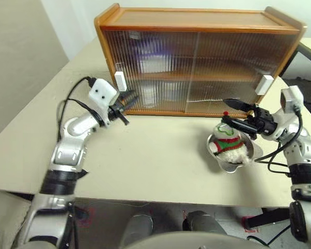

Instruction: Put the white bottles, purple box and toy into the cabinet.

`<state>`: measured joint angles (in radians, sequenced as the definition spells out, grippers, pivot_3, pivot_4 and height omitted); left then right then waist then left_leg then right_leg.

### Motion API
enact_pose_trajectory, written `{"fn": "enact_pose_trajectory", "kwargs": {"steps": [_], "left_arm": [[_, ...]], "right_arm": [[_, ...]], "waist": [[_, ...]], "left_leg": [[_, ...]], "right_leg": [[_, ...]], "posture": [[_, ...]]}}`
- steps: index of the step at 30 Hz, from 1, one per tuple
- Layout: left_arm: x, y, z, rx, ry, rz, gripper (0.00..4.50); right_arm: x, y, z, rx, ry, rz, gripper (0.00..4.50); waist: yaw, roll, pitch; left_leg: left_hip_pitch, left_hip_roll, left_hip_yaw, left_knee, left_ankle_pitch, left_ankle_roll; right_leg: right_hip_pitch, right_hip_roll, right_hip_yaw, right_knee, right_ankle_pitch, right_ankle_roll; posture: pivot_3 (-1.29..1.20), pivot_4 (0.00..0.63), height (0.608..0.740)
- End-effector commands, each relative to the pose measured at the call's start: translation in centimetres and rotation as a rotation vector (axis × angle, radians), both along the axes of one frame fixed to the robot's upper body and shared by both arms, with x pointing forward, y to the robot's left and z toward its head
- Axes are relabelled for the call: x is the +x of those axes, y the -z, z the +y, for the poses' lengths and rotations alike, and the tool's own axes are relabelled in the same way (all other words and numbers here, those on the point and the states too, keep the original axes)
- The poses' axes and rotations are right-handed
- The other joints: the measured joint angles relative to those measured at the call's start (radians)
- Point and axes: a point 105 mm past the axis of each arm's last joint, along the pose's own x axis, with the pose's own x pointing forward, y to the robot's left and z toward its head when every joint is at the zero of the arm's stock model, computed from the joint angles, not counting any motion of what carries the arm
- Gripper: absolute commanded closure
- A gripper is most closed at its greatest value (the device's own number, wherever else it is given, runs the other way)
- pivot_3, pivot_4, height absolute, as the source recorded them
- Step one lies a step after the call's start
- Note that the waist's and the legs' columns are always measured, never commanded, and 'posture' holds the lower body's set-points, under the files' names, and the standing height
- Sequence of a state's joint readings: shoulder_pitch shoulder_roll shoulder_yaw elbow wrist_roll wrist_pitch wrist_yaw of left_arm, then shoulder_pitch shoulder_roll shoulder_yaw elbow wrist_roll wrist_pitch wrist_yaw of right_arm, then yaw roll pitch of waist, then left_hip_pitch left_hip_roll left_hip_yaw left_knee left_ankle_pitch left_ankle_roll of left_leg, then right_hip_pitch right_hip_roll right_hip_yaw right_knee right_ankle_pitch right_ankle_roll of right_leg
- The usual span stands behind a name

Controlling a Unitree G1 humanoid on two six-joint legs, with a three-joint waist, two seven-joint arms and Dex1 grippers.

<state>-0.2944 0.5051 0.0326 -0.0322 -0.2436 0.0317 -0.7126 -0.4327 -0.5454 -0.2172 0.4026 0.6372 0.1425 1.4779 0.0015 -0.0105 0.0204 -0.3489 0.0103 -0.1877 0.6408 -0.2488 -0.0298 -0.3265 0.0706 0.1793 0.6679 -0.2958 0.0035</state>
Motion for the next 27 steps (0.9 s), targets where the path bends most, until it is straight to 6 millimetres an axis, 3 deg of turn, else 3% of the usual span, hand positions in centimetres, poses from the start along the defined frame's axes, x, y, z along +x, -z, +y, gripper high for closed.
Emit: {"fn": "enact_pose_trajectory", "kwargs": {"steps": [1, 7, 8, 10, 15, 18, 27], "left_arm": [[-2.0, -0.6, 0.2, -0.112, 0.096, 0.020, 2.16], [-5.6, 2.1, 2.7, -0.160, 0.173, 0.179, 0.01], [-6.1, 2.2, 2.9, -0.185, 0.195, 0.200, 0.00], [-7.0, 2.4, 3.2, -0.225, 0.237, 0.225, 0.00], [-8.0, 3.0, 2.9, -0.192, 0.292, 0.232, 0.00], [-8.0, 4.0, 2.8, -0.149, 0.286, 0.252, 0.00], [-7.9, 4.7, 1.7, -0.165, 0.301, 0.255, 0.00]], "right_arm": [[0.1, -0.7, -1.9, 0.032, 0.053, 0.003, 1.74], [0.9, -2.0, -5.9, 0.026, 0.247, -0.039, 4.12], [1.2, -2.1, -6.5, 0.027, 0.284, -0.035, 4.46], [1.6, -2.2, -7.3, 0.026, 0.346, -0.042, 4.46], [2.9, -1.2, -8.7, -0.038, 0.513, -0.012, 4.46], [3.2, -0.7, -9.2, -0.064, 0.561, 0.003, 4.46], [2.8, -1.1, -11.1, -0.121, 0.632, -0.008, 4.46]], "waist": [[0.009, 0.000, 0.000], [0.015, 0.000, 0.000], [0.015, 0.000, 0.000], [0.014, 0.000, 0.000], [0.011, 0.000, 0.000], [0.008, 0.000, 0.000], [-0.003, 0.001, 0.000]], "left_leg": [[0.000, 0.000, 0.000, 0.000, 0.001, -0.002], [0.000, 0.000, 0.001, 0.001, -0.002, -0.004], [-0.001, 0.000, 0.001, 0.001, -0.003, -0.002], [0.000, 0.000, 0.001, 0.001, -0.008, 0.006], [0.001, 0.001, 0.000, 0.001, -0.009, 0.008], [0.001, 0.002, 0.000, 0.001, -0.010, 0.008], [-0.001, 0.003, 0.001, 0.001, -0.012, 0.009]], "right_leg": [[0.000, 0.000, 0.000, 0.000, -0.001, 0.000], [0.001, 0.000, 0.000, 0.000, -0.006, 0.001], [0.001, 0.000, 0.000, 0.000, -0.006, 0.001], [0.001, 0.000, 0.001, 0.001, -0.006, 0.001], [0.001, 0.000, 0.000, 0.002, -0.005, 0.000], [0.000, 0.000, 0.000, 0.001, -0.004, -0.001], [-0.002, 0.000, 0.000, 0.001, -0.006, 0.001]], "posture": [[-0.01, 0.010, 0.740], [-0.02, 0.019, 0.740], [-0.02, 0.021, 0.740], [-0.03, 0.023, 0.740], [-0.03, 0.025, 0.740], [-0.03, 0.025, 0.740], [-0.04, 0.022, 0.740]]}}
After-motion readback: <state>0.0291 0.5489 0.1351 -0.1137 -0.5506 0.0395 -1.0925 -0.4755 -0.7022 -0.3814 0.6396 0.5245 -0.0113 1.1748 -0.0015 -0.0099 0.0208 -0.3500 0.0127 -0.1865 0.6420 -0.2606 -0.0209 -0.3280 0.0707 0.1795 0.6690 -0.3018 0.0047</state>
